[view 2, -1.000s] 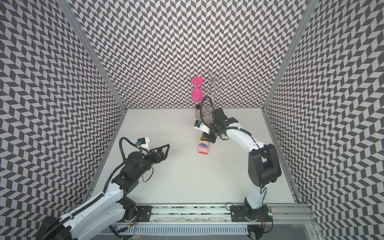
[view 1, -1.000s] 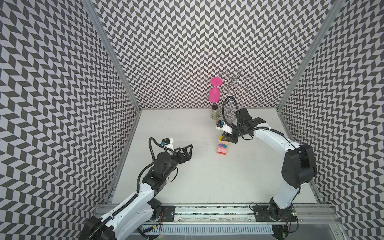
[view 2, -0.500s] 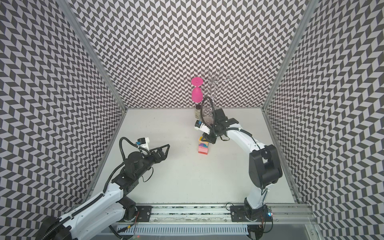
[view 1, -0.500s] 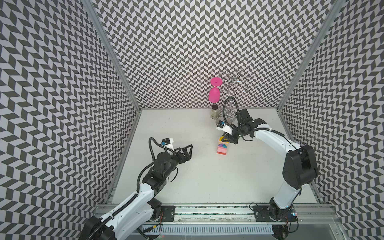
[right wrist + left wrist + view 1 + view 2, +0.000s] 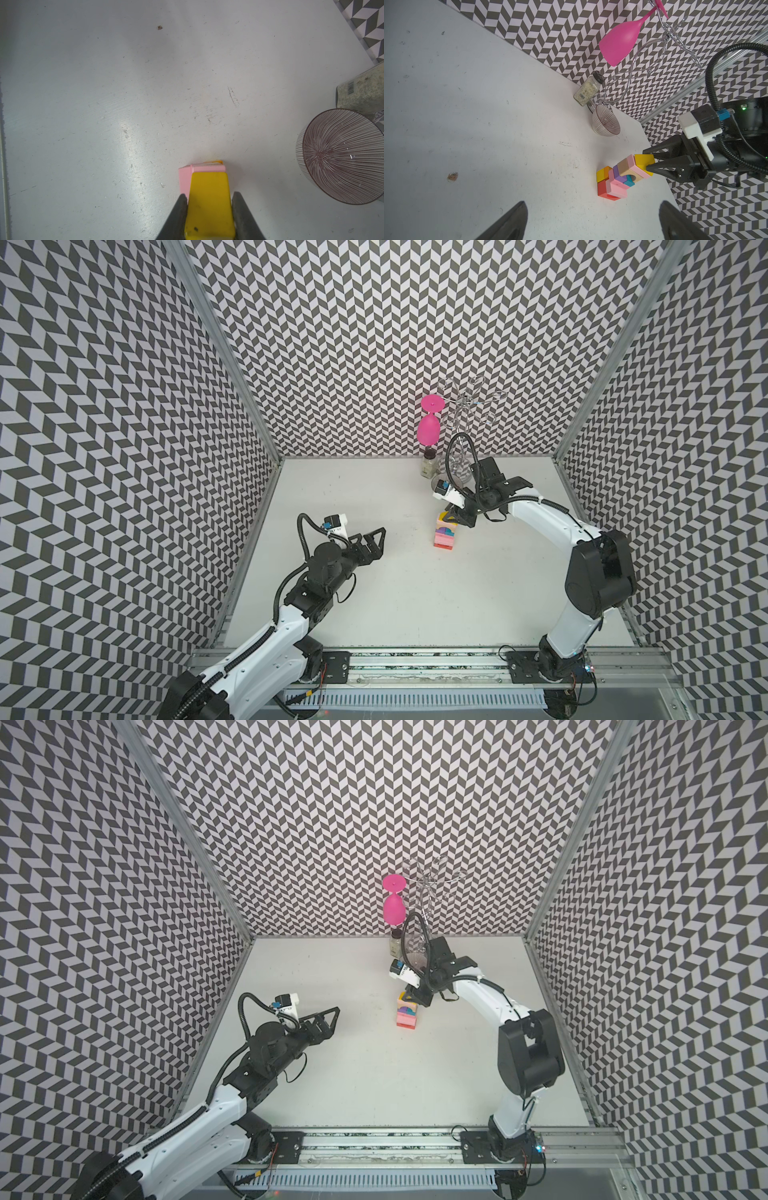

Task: Build the wood block tower
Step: 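Lower the yellow block with the right gripper onto the pink top block, then open the right gripper to release the yellow block on the stack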

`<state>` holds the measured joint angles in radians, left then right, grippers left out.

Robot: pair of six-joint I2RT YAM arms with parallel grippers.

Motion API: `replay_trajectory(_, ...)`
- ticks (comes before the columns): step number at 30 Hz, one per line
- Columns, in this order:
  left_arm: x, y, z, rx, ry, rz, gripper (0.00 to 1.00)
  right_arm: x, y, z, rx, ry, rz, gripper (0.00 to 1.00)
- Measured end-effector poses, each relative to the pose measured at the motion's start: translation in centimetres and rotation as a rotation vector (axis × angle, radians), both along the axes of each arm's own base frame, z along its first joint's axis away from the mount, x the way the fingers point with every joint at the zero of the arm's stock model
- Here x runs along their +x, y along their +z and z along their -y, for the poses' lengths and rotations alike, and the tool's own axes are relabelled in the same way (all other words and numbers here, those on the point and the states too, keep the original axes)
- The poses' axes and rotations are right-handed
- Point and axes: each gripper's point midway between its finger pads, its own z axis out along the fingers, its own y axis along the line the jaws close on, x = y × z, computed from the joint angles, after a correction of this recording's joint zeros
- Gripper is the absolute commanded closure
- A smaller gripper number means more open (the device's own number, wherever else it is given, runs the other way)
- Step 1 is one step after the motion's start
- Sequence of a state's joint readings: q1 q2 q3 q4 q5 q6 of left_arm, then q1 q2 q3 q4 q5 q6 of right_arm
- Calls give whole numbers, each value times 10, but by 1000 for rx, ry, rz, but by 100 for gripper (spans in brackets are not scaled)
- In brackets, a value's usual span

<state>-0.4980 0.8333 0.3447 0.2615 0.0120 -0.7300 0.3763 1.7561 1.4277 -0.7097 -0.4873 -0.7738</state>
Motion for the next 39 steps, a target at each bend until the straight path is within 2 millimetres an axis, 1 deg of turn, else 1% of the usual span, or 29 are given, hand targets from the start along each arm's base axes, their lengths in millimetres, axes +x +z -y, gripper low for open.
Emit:
replay_trajectory(12, -1, -4, 3, 6, -8, -10, 1, 0, 1, -1, 4, 2, 1, 92)
replay_trajectory(23, -1, -4, 3, 10, -9, -9, 1, 0, 3, -1, 8, 4, 2, 87)
replay_trajectory(27, -1, -4, 3, 10, -8, -8, 1, 1, 4, -2, 9, 4, 5, 83)
replay_trajectory(29, -1, -4, 3, 10, -7, -8, 1, 1, 4, -2, 10, 4, 6, 74)
replay_trajectory(34, -1, -4, 3, 10, -6, -8, 1, 2, 6, -2, 14, 0, 5, 61)
replay_trajectory(37, -1, -4, 3, 11, -6, -8, 1, 2, 6, -3, 18, -4, 3, 56)
replay_trajectory(39, -1, -4, 3, 11, -6, -8, 1, 3, 8, -3, 20, -7, 3, 55)
